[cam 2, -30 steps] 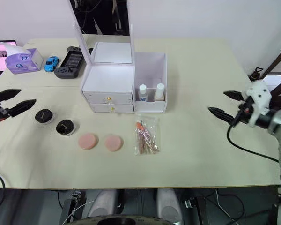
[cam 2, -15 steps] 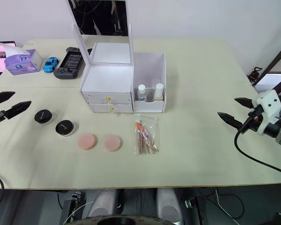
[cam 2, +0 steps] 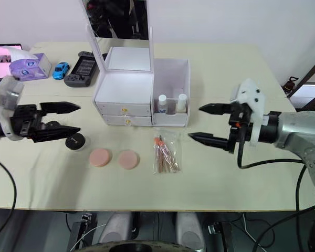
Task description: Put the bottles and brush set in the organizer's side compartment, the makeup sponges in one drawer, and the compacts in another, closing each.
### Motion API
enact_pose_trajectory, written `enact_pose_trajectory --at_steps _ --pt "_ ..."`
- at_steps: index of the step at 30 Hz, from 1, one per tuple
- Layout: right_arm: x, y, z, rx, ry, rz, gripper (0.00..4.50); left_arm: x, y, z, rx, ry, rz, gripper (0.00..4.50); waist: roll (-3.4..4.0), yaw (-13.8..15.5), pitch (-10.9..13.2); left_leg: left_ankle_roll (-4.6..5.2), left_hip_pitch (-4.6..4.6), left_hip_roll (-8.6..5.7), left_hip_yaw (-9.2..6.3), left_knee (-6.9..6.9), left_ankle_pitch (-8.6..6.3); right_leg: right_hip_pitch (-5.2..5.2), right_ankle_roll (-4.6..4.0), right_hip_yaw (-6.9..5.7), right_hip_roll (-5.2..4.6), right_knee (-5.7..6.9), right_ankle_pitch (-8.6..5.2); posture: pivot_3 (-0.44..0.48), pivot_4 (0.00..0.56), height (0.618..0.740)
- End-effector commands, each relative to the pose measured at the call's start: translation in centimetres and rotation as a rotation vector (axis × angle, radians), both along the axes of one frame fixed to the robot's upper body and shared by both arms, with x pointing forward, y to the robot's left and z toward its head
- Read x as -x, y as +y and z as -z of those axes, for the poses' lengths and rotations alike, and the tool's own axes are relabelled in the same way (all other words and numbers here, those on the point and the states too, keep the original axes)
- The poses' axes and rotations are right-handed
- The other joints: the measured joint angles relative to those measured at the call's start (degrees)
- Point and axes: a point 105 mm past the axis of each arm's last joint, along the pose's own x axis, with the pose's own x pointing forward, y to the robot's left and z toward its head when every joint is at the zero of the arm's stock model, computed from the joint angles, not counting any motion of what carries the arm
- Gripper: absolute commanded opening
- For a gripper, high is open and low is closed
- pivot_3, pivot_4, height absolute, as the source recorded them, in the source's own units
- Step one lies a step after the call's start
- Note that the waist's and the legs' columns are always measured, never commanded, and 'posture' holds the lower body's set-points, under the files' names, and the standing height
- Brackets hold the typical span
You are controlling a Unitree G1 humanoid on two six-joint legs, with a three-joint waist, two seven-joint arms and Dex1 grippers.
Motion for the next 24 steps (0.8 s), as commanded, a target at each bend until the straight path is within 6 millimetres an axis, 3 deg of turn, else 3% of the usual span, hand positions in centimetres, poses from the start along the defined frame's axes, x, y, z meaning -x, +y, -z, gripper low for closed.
enact_pose_trajectory --at_steps 1,6,8,12,16,19,24 --pt "1.2 1.2 0.4 -0.017 0.036 0.0 4.47 1.4 -3.6 0.2 -0.054 0.05 0.109 4.5 0.0 -0.23 0.0 0.0 0.0 -0.02 0.0 0.0 0.0 0.01 0.01 0.01 0.0 0.0 0.0 0.0 0.15 0.74" --pt "2.0 1.6 2.4 -0.036 0.191 0.048 4.47 1.5 -7.2 0.3 -0.037 0.193 0.145 4.5 -0.06 -0.38 -0.02 0.01 0.02 -0.01 -0.07 0.02 0.01 0.02 0.02 0.0 0.1 0.1 0.0 0.0 0.15 0.74" --pt "2.0 1.6 3.3 -0.062 0.271 0.087 4.5 2.2 -8.3 0.8 -0.054 0.326 0.207 3.97 -0.07 -0.55 -0.02 0.02 0.04 -0.01 -0.1 0.06 0.01 0.04 0.02 0.0 0.13 0.14 0.0 0.0 0.15 0.74" --pt "1.6 1.8 5.0 -0.124 0.435 0.174 4.5 2.3 -10.3 1.7 -0.073 0.394 0.248 2.13 -0.07 -0.68 -0.02 0.02 0.11 -0.01 -0.08 0.08 0.01 0.09 0.1 0.02 0.13 0.13 -0.05 0.0 0.15 0.74" --pt "1.7 2.0 7.1 -0.195 0.644 0.235 4.5 1.5 -11.5 5.1 -0.199 0.359 0.201 0.06 -0.07 -0.47 -0.02 0.02 0.09 -0.01 -0.1 0.04 0.01 0.07 -0.02 0.02 0.16 0.11 -0.01 0.0 0.15 0.74" --pt "1.3 2.2 8.6 -0.237 0.762 0.289 4.5 0.9 -12.5 7.8 -0.264 0.353 0.154 0.06 -0.07 -0.46 -0.03 0.02 0.02 -0.03 -0.09 0.04 0.01 0.04 -0.03 0.04 0.15 0.07 0.0 0.0 0.15 0.74" --pt "-0.6 2.5 9.8 -0.306 0.877 0.362 4.5 -0.4 -13.0 10.1 -0.289 0.332 0.052 0.06 -0.1 -0.55 -0.03 0.02 0.0 -0.04 -0.09 0.12 0.01 0.06 -0.03 0.06 0.15 0.05 0.0 0.0 0.15 0.74"
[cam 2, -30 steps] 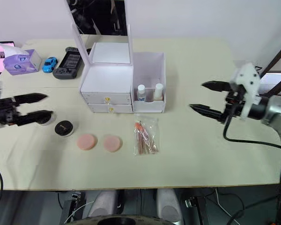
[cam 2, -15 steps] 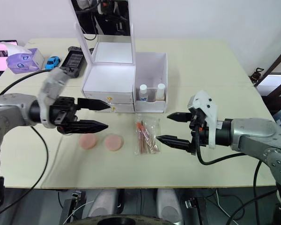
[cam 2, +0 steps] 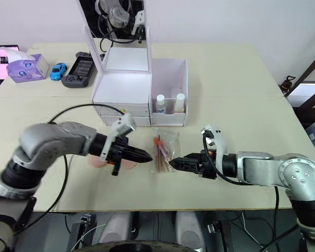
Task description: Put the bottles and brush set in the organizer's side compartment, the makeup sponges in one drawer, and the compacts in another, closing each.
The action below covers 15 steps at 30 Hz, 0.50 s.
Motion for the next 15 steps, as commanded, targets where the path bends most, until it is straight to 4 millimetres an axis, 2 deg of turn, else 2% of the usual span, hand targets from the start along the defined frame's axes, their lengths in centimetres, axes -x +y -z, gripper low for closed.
enact_pose_trajectory --at_steps 1,5,9,15 --pt "-1.3 0.4 -0.3 -0.039 0.023 0.041 4.5 -1.2 0.1 0.8 -0.029 -0.063 -0.07 0.06 0.01 0.05 -0.01 0.0 0.0 0.01 -0.01 0.0 0.0 -0.01 -0.01 0.0 0.02 0.02 0.0 0.0 0.15 0.74" --pt "-2.6 0.6 -0.1 -0.079 0.064 0.059 4.5 -1.8 -0.1 2.1 -0.06 -0.079 -0.132 0.06 0.03 0.07 -0.02 0.0 0.0 0.01 -0.04 0.0 0.0 -0.01 -0.01 -0.01 0.05 0.03 0.01 0.0 0.15 0.74" --pt "-3.8 0.8 1.4 -0.04 0.12 0.067 4.5 -2.1 -0.9 3.0 -0.067 -0.096 -0.179 0.06 0.03 0.21 -0.02 0.01 -0.03 0.0 -0.04 0.02 0.0 0.0 0.0 0.0 0.04 0.01 0.01 0.0 0.15 0.74" --pt "-3.4 3.2 3.0 -0.038 0.188 -0.044 4.5 -1.9 -0.9 3.6 -0.089 -0.095 -0.19 0.06 0.03 -0.03 -0.03 0.01 0.01 0.03 -0.07 -0.03 0.0 -0.01 0.0 -0.01 0.08 0.03 0.01 0.0 0.15 0.74"
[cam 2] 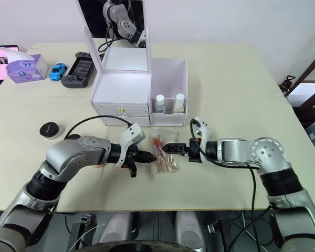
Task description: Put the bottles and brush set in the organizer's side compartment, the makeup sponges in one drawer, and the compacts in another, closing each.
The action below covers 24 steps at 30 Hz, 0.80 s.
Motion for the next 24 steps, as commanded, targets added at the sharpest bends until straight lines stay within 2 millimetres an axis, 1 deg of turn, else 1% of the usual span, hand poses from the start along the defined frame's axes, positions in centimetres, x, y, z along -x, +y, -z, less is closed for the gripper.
enact_pose_trajectory --at_steps 1,4,6,8,12,15,16,17,18,21,22,24 --pt "0.8 1.4 1.2 -0.009 0.051 -0.077 4.5 -0.1 0.4 -0.5 -0.025 -0.035 -0.009 0.06 0.0 -0.11 -0.03 0.0 0.03 0.01 0.0 0.0 0.0 0.0 0.0 0.0 0.02 0.02 0.0 0.0 0.15 0.74" --pt "0.5 2.2 1.5 -0.041 0.064 -0.088 4.5 0.2 0.6 -0.3 -0.046 -0.026 -0.011 0.06 0.0 -0.26 -0.05 0.0 0.1 0.04 -0.01 -0.02 0.0 0.02 0.0 0.01 0.06 0.06 0.0 0.0 0.15 0.74" --pt "0.4 3.0 2.3 -0.031 0.085 -0.114 4.5 0.4 0.8 -0.2 -0.05 -0.028 0.001 0.06 -0.02 -0.45 -0.07 0.0 0.15 0.06 0.0 -0.02 0.0 0.04 -0.02 0.01 0.09 0.07 0.01 0.0 0.15 0.74" --pt "0.1 3.4 2.8 -0.028 0.102 -0.12 4.5 0.5 1.1 -0.2 -0.057 -0.031 0.009 0.06 0.0 -0.52 -0.09 0.0 0.2 0.1 0.0 -0.03 0.0 0.04 -0.04 0.04 0.15 0.07 0.02 0.0 0.15 0.74" --pt "-0.9 3.0 3.4 -0.05 0.146 -0.08 4.5 0.6 1.3 -0.2 -0.069 -0.036 0.015 0.06 0.0 -0.37 -0.2 0.0 0.26 0.24 -0.05 -0.06 0.0 0.06 -0.09 0.07 0.35 0.08 0.05 0.0 0.15 0.74" --pt "-0.6 2.7 4.0 -0.031 0.171 -0.097 4.5 0.1 1.5 -0.3 -0.071 -0.054 0.002 0.06 0.01 -0.34 -0.27 0.0 0.28 0.25 -0.04 -0.05 0.0 0.06 -0.22 0.1 0.37 0.08 0.13 0.0 0.15 0.74" --pt "-0.5 2.7 4.1 -0.027 0.177 -0.106 3.95 0.1 1.6 -0.3 -0.074 -0.058 0.001 0.0 0.02 -0.28 -0.29 0.0 0.29 0.25 -0.04 -0.04 0.0 0.07 -0.23 0.1 0.38 0.08 0.13 0.0 0.15 0.74" --pt "-0.3 2.7 4.2 -0.02 0.181 -0.116 3.68 0.0 1.7 -0.3 -0.077 -0.06 0.001 0.0 0.02 -0.23 -0.3 0.0 0.28 0.25 -0.04 -0.04 0.0 0.07 -0.23 0.1 0.38 0.08 0.13 0.0 0.15 0.74" --pt "-0.2 2.7 4.4 -0.015 0.184 -0.124 3.24 0.0 1.7 -0.2 -0.078 -0.062 0.002 0.0 0.03 -0.21 -0.3 0.0 0.28 0.25 -0.04 -0.04 0.0 0.07 -0.23 0.1 0.38 0.07 0.13 0.0 0.15 0.74" --pt "0.0 2.6 4.5 -0.014 0.188 -0.132 1.57 0.1 1.7 -0.2 -0.079 -0.063 0.007 0.0 0.03 -0.2 -0.3 0.0 0.24 0.25 -0.04 -0.07 0.0 0.05 -0.21 0.1 0.38 0.04 0.12 0.0 0.15 0.74" --pt "0.0 2.5 4.6 -0.01 0.189 -0.13 1.18 0.1 1.7 -0.2 -0.079 -0.063 0.007 0.0 0.02 -0.18 -0.3 0.0 0.21 0.25 -0.04 -0.09 0.0 0.04 -0.2 0.1 0.38 0.02 0.11 0.0 0.15 0.74" --pt "-0.1 2.2 4.5 -0.008 0.187 -0.123 0.18 0.0 1.8 -0.3 -0.08 -0.065 0.008 0.0 -0.09 -0.21 -0.41 0.0 0.21 0.25 -0.04 -0.13 0.0 0.03 -0.19 0.1 0.38 -0.01 0.11 0.0 0.15 0.74"
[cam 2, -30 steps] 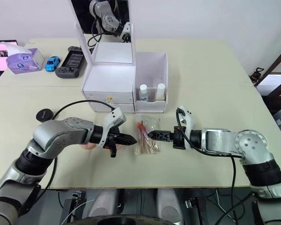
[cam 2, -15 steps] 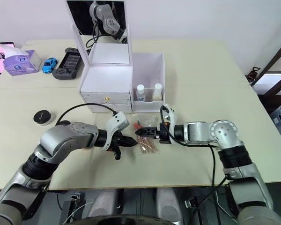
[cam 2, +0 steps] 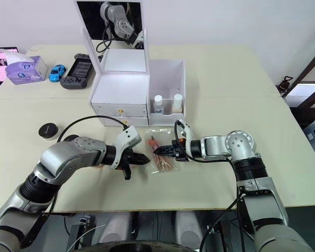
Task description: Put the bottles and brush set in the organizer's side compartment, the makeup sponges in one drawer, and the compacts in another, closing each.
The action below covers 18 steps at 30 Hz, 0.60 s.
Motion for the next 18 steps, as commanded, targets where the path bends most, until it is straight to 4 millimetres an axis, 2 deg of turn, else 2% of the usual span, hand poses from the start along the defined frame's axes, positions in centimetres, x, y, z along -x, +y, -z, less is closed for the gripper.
enact_pose_trajectory --at_steps 1,3,10,12,15,16,18 --pt "0.8 -1.0 2.2 0.071 0.069 0.009 0.04 -0.1 -0.1 -0.7 0.009 -0.04 0.017 0.0 -0.08 0.02 -0.08 0.0 0.01 0.0 0.0 0.0 0.0 0.0 0.0 0.0 0.0 0.0 0.0 0.0 0.15 0.74" --pt "1.0 -1.5 1.8 0.065 0.054 0.006 0.04 0.0 -0.1 -0.9 0.017 -0.038 0.034 0.0 -0.08 0.25 -0.1 0.0 0.01 0.0 0.0 0.03 0.0 0.01 -0.01 0.0 0.0 0.0 0.0 0.0 0.15 0.74" --pt "3.4 -3.1 -1.1 0.056 -0.102 -0.041 0.04 -0.6 1.2 -4.3 0.159 -0.066 0.098 0.0 -0.05 0.51 -0.1 0.0 -0.24 -0.07 -0.02 0.08 0.0 -0.08 0.03 -0.01 -0.08 -0.11 -0.02 0.0 0.15 0.74" --pt "3.9 -3.2 -3.6 0.04 -0.267 -0.047 0.04 -0.4 1.7 -6.1 0.231 -0.109 0.139 0.0 0.0 0.34 -0.06 0.0 -0.31 -0.09 -0.02 0.05 0.0 -0.16 0.06 -0.01 -0.1 -0.11 -0.04 0.0 0.15 0.74" --pt "3.6 -2.8 -9.1 -0.054 -0.636 0.01 0.04 0.0 2.3 -8.3 0.315 -0.189 0.186 0.0 0.12 -0.1 0.01 0.0 -0.36 -0.08 0.0 -0.04 0.0 -0.33 0.09 0.01 -0.08 -0.06 -0.06 0.0 0.15 0.74" --pt "3.6 -2.8 -11.4 -0.086 -0.796 0.014 0.04 0.1 2.6 -9.0 0.343 -0.227 0.192 0.0 0.13 -0.12 0.02 0.0 -0.33 -0.07 0.01 -0.06 0.0 -0.33 0.13 0.03 -0.06 -0.06 -0.08 0.0 0.15 0.74" --pt "3.9 -3.1 -14.6 -0.1 -1.019 -0.017 0.04 0.0 3.2 -10.1 0.394 -0.275 0.177 0.0 0.17 -0.01 0.04 0.0 -0.29 -0.02 -0.01 -0.1 0.0 -0.34 0.32 0.03 0.0 -0.05 -0.2 0.0 0.15 0.74"
